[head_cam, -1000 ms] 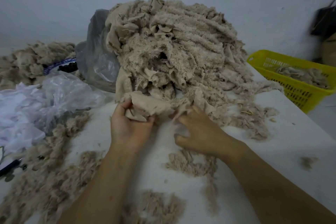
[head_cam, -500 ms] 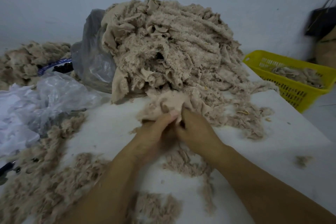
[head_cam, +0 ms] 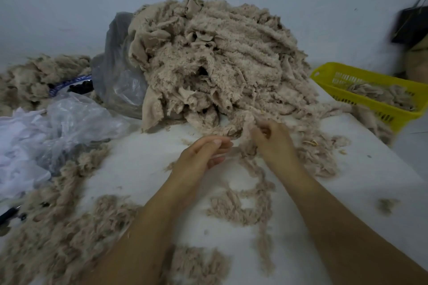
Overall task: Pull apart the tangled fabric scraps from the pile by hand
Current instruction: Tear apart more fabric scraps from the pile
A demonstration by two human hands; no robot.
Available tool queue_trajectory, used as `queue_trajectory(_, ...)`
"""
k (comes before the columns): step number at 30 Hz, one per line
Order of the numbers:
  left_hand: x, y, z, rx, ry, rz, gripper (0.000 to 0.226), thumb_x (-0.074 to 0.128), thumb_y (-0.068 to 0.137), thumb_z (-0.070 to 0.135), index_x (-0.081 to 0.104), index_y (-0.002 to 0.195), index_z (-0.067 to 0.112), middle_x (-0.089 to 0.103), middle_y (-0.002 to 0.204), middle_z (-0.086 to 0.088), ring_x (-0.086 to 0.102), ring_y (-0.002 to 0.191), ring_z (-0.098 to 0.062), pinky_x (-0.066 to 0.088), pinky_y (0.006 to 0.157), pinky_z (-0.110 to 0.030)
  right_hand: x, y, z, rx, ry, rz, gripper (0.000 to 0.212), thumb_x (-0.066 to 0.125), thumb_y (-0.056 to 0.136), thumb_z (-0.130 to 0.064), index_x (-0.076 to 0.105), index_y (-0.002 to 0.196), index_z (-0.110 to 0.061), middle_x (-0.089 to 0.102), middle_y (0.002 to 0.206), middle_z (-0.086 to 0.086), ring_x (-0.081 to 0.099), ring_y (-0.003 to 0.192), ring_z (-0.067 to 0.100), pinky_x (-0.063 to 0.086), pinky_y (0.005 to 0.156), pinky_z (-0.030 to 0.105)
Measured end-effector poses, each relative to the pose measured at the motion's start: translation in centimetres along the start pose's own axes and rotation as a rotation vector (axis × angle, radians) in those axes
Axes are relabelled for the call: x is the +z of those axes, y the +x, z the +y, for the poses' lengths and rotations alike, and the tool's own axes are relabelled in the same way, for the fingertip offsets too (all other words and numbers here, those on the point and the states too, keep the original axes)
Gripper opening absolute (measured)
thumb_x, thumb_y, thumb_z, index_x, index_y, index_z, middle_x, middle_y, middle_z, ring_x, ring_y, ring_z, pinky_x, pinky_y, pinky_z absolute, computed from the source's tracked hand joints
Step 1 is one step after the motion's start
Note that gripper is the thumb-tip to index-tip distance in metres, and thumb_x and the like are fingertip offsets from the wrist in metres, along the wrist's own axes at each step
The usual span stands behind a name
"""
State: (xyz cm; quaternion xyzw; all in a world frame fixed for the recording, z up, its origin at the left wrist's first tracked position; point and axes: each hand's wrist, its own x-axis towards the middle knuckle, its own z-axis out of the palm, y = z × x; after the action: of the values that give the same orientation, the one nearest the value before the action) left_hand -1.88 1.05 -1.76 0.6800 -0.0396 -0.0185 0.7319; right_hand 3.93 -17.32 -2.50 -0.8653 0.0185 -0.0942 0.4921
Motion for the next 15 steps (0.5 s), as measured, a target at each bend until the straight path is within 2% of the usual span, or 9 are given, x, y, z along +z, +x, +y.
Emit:
queue_trajectory(2,-0.1,0.1,-0.1,-0.021,-0.033,0.035,0.031,0.047,0.104,0.018,0.078,0.098,0.02,0.075,0.109,-0.003,0.067,0.111,-0.019,0.053,0.092,-0.028,0.8,-0.2,0.0,-0.102,-0.26,-0.043,0.022,0.055,0.096,-0.04,0.057,0.096,-0.018,0.048,0.108,0.002,0.047,0.106,0.021,0.041,0.086,0.035)
queue_trajectory(3,0.0,0.2,-0.2,-0.028,-0.04,0.05,0.031,0.047,0.104,0.018,0.077,0.099,0.017,0.075,0.107,-0.005,0.068,0.11,-0.021,0.054,0.088,-0.026,0.8,-0.5,-0.2,-0.157,-0.283,-0.034,0.019,0.056,0.097,-0.036,0.06,0.098,-0.017,0.044,0.105,-0.002,0.044,0.108,0.021,0.038,0.088,0.032)
queue_trajectory(6,0.3,0.3,-0.1,-0.055,-0.122,0.057,0.035,0.047,0.105,0.029,0.075,0.106,0.009,0.075,0.108,-0.01,0.069,0.107,-0.025,0.056,0.083,-0.023,0.5,-1.8,-1.9,-0.449,-0.124,-0.031,0.012,0.059,0.096,-0.021,0.067,0.098,-0.013,0.048,0.101,-0.01,0.048,0.106,0.016,0.037,0.089,0.025)
queue_trajectory(8,0.1,0.4,0.2,-0.119,-0.259,0.018,0.043,0.049,0.101,0.041,0.076,0.108,0.008,0.074,0.112,-0.014,0.07,0.108,-0.024,0.057,0.083,-0.025,0.7,-3.4,-3.5,-0.634,-0.064,-0.17,0.005,0.061,0.091,-0.02,0.065,0.09,-0.02,0.052,0.094,-0.02,0.053,0.095,0.006,0.044,0.082,0.022)
queue_trajectory(10,-0.2,0.5,0.8,-0.212,-0.441,0.014,0.046,0.058,0.092,0.044,0.074,0.11,0.005,0.073,0.113,-0.015,0.071,0.107,-0.02,0.058,0.079,-0.026,1.6,-5.4,-4.8,-0.681,-0.1,-0.396,0.013,0.057,0.087,-0.026,0.055,0.078,-0.034,0.054,0.079,-0.019,0.052,0.076,0.001,0.046,0.067,0.022)
queue_trajectory(12,-0.7,0.7,1.0,-0.233,-0.571,0.086,0.036,0.063,0.087,0.036,0.072,0.107,0.007,0.075,0.104,-0.009,0.073,0.094,-0.013,0.059,0.073,-0.023,2.8,-7.0,-5.3,-0.684,-0.155,-0.583,0.021,0.05,0.084,-0.028,0.04,0.066,-0.034,0.048,0.068,-0.012,0.045,0.062,0.005,0.038,0.055,0.024)
queue_trajectory(13,-1.0,0.9,1.1,-0.218,-0.638,0.133,0.028,0.062,0.09,0.031,0.073,0.103,0.008,0.075,0.097,-0.006,0.073,0.086,-0.011,0.059,0.071,-0.022,3.2,-7.2,-5.3,-0.712,-0.203,-0.615,0.025,0.048,0.083,-0.028,0.033,0.063,-0.033,0.043,0.065,-0.009,0.041,0.06,0.007,0.033,0.054,0.025)
queue_trajectory(15,-1.7,1.2,1.3,-0.18,-0.794,0.213,0.022,0.055,0.097,0.024,0.071,0.099,0.009,0.075,0.089,-0.003,0.071,0.077,-0.009,0.059,0.07,-0.02,3.1,-6.8,-4.9,-0.677,-0.246,-0.576,0.03,0.046,0.085,-0.023,0.028,0.063,-0.031,0.037,0.062,-0.007,0.036,0.058,0.006,0.028,0.053,0.026)
